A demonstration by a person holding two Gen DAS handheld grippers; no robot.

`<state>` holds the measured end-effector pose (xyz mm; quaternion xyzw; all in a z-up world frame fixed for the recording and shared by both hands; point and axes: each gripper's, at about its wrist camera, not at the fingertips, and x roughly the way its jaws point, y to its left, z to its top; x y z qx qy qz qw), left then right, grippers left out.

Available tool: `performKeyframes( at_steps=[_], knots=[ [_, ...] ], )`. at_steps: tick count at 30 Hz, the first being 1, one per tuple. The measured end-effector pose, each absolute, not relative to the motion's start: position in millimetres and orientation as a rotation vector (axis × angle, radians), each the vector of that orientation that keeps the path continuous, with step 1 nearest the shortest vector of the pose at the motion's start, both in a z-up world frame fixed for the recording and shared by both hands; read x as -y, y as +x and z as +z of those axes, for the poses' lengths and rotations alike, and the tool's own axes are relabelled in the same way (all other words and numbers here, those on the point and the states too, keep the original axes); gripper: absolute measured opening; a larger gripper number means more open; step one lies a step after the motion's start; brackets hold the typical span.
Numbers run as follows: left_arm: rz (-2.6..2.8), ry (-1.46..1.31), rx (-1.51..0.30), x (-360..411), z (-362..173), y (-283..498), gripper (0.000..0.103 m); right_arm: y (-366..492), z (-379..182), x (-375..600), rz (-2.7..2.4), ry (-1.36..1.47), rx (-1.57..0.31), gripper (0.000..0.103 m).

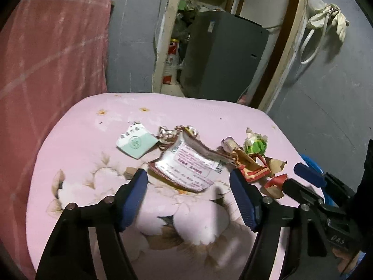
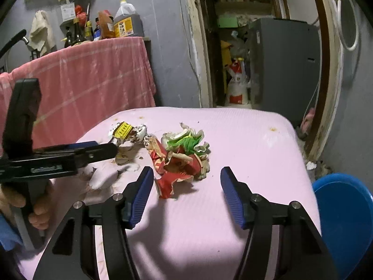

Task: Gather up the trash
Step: 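Grasp the yellow strip with the left tool while the right grasps the red wrapper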

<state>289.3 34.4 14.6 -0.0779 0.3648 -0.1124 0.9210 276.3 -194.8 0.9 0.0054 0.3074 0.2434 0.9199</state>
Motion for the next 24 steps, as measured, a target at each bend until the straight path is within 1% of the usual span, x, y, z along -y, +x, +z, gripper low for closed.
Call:
performKeyframes(
  at_steps=[7,8,9,10,12,13,15,16,18,19,20,21,24],
  knots=[
    [-0.211,-0.153,-0.766,-26,11,298,0.067,280,-4,193,0.517,0.017,-0.663,0.058],
    [-0.207,-0.155,-0.769,-25,10,299,0.065,281,-5,194,0.519,0.022,-0.667,0.058],
    [-0.198,-0.154,-0.772,-24,9,300,0.058,282,-6,195,0.521,0.030,-0.672,0.058],
    [-0.190,-0.150,-0.776,-23,9,301,0.055,283,-6,196,0.523,0.036,-0.675,0.058],
    [-0.172,-0.140,-0.783,-21,8,302,0.042,284,-6,197,0.534,0.044,-0.678,0.058],
    [-0.157,-0.133,-0.784,-21,7,302,0.038,284,-7,197,0.539,0.045,-0.678,0.058],
    [-0.142,-0.122,-0.779,-20,7,300,0.028,284,-7,196,0.547,0.045,-0.677,0.058],
    [-0.140,-0.118,-0.773,-20,7,298,0.025,284,-6,196,0.550,0.043,-0.676,0.058],
    [-0.128,-0.106,-0.757,-20,8,293,0.014,283,-7,195,0.555,0.037,-0.674,0.058],
    [-0.125,-0.106,-0.749,-21,9,290,0.012,283,-7,194,0.561,0.035,-0.673,0.058],
    [-0.124,-0.108,-0.739,-22,10,287,0.007,283,-7,194,0.564,0.033,-0.675,0.058],
    [-0.120,-0.106,-0.728,-23,12,284,0.005,284,-7,193,0.565,0.031,-0.676,0.058],
    [-0.107,-0.088,-0.714,-23,13,278,0.002,286,-8,190,0.569,0.021,-0.686,0.057]
  ],
)
